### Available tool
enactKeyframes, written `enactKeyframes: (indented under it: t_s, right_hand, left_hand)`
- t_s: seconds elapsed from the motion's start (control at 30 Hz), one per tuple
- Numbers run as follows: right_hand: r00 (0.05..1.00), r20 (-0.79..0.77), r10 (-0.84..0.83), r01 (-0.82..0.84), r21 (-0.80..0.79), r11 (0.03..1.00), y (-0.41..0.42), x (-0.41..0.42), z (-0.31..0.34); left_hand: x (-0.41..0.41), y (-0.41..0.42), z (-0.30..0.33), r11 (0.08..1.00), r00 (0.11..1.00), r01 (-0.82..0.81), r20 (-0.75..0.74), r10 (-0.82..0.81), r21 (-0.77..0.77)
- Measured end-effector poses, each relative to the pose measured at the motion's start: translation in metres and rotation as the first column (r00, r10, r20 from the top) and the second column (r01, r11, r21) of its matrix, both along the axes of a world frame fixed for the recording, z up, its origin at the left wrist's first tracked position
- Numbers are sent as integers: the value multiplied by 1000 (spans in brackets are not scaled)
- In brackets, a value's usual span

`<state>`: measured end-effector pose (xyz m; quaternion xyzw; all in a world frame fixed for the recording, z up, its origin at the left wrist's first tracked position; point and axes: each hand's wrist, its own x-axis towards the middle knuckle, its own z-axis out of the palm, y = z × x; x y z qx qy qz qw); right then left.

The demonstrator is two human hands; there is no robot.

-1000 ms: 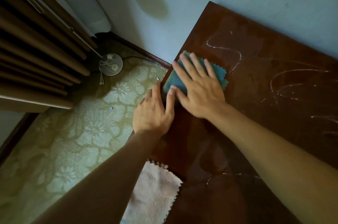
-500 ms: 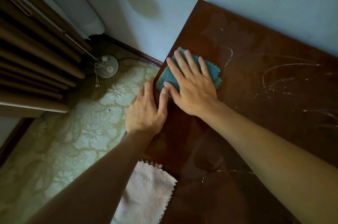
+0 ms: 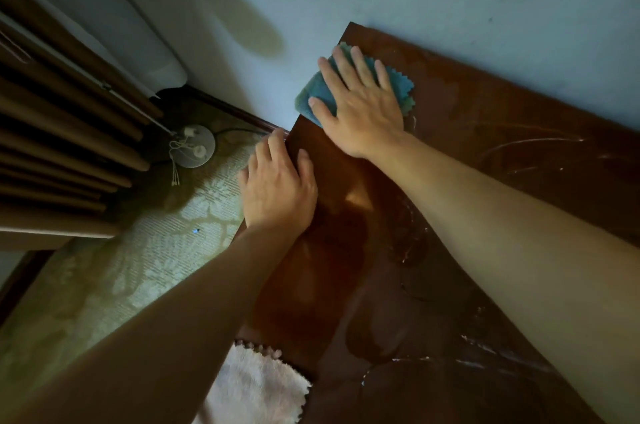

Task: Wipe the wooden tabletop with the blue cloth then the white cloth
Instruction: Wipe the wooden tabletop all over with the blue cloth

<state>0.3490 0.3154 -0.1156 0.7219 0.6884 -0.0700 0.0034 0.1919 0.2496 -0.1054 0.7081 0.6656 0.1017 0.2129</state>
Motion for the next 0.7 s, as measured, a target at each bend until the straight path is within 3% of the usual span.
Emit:
enactKeyframes:
  t_s: [0.3,0.5,0.7]
  right_hand:
    - [991,-24,131,-131,6,991,-32,0,0]
    - [998,12,68,-68,-5,998,31,36,1]
    - [999,-5,40,-40,-9,999,32,38,3]
  left_hand:
    - [5,0,-9,1000,999,24,-49,-24,11]
    - [6,-1,-8,1000,997,28,-68,-28,-12]
    - [8,-3,-6,1000,998,15,-67,-17,-22]
